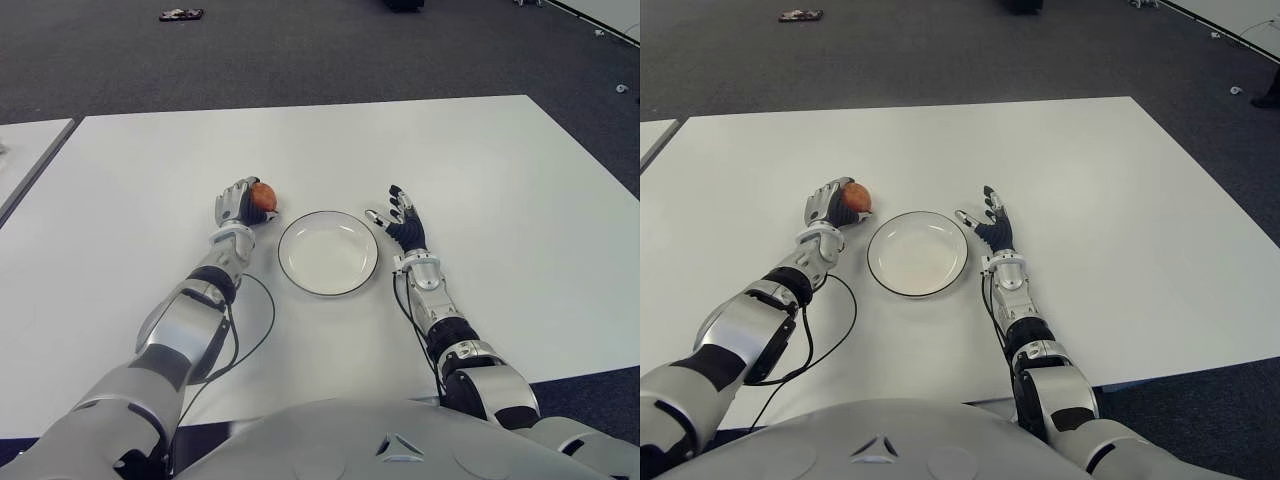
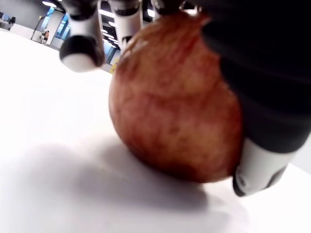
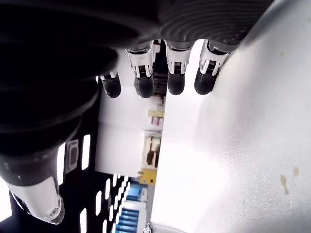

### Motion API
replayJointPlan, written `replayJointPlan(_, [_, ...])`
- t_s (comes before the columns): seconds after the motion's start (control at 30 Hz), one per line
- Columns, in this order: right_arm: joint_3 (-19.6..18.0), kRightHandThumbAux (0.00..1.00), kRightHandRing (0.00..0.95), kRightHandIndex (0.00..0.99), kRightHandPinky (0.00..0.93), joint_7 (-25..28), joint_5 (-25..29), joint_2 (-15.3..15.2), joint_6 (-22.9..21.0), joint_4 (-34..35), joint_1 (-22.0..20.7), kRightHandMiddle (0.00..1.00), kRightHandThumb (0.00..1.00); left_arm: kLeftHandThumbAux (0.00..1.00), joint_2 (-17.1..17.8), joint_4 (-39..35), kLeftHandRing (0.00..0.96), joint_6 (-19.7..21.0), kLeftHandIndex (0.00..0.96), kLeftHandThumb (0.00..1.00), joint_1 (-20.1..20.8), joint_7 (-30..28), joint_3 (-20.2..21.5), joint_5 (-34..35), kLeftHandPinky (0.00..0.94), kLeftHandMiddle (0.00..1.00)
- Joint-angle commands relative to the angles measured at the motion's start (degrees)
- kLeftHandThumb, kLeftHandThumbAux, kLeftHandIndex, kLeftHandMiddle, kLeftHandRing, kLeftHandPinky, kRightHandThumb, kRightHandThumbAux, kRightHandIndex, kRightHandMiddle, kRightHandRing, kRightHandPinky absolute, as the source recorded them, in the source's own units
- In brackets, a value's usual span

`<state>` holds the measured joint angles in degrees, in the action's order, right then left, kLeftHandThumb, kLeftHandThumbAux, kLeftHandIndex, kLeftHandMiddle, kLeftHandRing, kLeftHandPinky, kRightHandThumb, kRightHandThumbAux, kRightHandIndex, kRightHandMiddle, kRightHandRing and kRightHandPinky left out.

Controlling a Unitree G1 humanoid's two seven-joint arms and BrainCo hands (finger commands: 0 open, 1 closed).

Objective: Put the apples into the plate.

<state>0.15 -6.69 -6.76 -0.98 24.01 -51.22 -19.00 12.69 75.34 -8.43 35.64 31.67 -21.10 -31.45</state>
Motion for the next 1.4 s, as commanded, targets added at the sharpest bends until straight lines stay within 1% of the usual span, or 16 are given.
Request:
replayJointPlan(0.03, [0.47,0.678,0.024,0.0,0.076,0.59,-0.12,0.12,-3.75,-2.28,2.7,0.003,0.15,0.741,-2.18,3.14,0.882,1.5,0.775,0.528,-5.0,-2.59,-0.89,-0.76,0.886,0.881])
replayJointPlan(0.43, [0.41,0.686,0.028,0.0,0.079,0.66,0.0,0.13,-3.88,-2.93,2.23,0.003,0.154,0.753,-1.92,3.02,0.889,0.3,0.82,0.516,-5.38,-0.79,-0.29,-0.28,0.891,0.895])
replayJointPlan(0.77, [0.47,0.69,0.029,0.0,0.08,0.76,-0.09,0.06,-3.63,-4.24,1.45,0.004,0.148,0.751,-0.97,2.66,0.885,-2.11,0.825,0.521,-4.54,0.55,1.23,0.68,0.883,0.902])
replayJointPlan(1.07, [0.55,0.688,0.025,0.0,0.069,0.61,-0.19,0.17,-3.61,-5.24,0.77,0.002,0.151,0.755,0.7,1.61,0.875,-3.54,0.81,0.514,-0.05,1.15,3.52,2.07,0.865,0.899])
replayJointPlan(1.2, [0.48,0.689,0.023,0.0,0.069,0.73,-0.05,0.24,-3.5,-5.53,0.66,0.0,0.152,0.752,1.73,0.4,0.87,-5.68,0.803,0.509,2.68,3.23,4.67,2.81,0.863,0.893])
replayJointPlan(1.23, [0.46,0.689,0.023,0.0,0.07,0.74,-0.02,0.25,-3.48,-5.58,0.65,0.0,0.152,0.752,1.8,0.27,0.869,-5.98,0.801,0.508,2.9,3.51,4.82,2.85,0.863,0.892])
replayJointPlan(1.4, [0.3,0.694,0.023,0.0,0.074,0.72,0.1,0.35,-3.27,-5.84,0.56,0.0,0.153,0.749,2.46,-2.92,0.869,-9.95,0.794,0.506,4.56,5.41,6.36,3.93,0.866,0.888])
